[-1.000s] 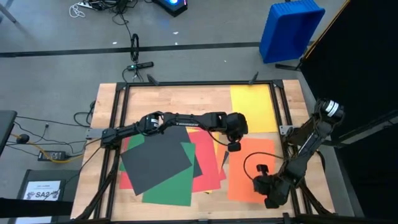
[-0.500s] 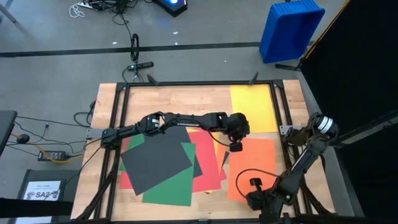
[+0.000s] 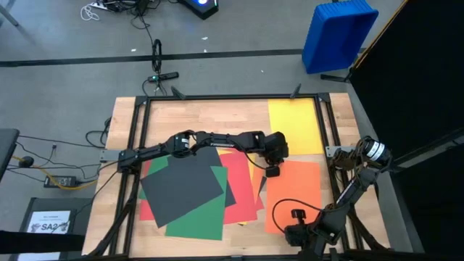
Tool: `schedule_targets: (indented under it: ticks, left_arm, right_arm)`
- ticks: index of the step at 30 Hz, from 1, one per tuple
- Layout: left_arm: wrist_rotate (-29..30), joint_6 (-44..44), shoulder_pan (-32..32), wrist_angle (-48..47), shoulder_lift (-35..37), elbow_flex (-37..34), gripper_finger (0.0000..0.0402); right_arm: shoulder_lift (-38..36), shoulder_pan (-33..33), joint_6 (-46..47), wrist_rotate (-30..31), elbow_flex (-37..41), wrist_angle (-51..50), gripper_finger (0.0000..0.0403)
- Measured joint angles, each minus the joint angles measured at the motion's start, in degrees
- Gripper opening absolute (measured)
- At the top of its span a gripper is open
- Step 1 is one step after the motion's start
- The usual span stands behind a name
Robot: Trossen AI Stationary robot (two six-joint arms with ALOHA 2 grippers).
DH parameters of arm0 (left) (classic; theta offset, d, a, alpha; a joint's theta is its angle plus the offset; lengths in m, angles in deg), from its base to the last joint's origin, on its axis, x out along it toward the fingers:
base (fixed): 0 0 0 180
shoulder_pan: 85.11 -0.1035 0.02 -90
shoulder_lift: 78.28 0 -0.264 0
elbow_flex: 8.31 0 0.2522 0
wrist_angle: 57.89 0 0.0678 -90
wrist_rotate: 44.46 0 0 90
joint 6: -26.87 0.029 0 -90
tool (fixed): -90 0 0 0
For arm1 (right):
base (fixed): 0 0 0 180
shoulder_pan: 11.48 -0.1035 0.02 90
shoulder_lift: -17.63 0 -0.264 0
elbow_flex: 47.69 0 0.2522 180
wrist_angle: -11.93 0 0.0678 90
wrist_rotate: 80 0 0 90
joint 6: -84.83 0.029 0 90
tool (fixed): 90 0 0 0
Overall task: Organize paper
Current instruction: Stack the orange colored paper on top of the orange colored paper
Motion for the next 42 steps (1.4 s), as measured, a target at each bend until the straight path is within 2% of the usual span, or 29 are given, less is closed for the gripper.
schedule_targets:
  ticks: [10, 15, 22, 42]
  left_arm:
    - [-0.1, 0.1, -0.1, 3.2, -0.3, 0.0, 0.0]
    - [0.0, 0.1, -0.5, 4.8, -0.4, 0.0, 0.0]
    - [-1.2, -1.1, -1.1, 3.4, -1.9, 0.0, 0.0]
    - [-3.4, -2.1, -0.5, 2.9, -1.9, -1.1, 0.0]
  right_arm:
    - [0.0, 0.2, 2.0, -4.3, 0.0, 0.3, 0.0]
    - [0.2, 0.8, 2.6, -4.4, 0.0, 0.6, 0.0]
    - [4.8, 2.0, 1.6, -9.7, -0.2, 4.9, 0.0]
    - [4.3, 2.4, 8.7, -10.1, -0.2, -1.6, 0.0]
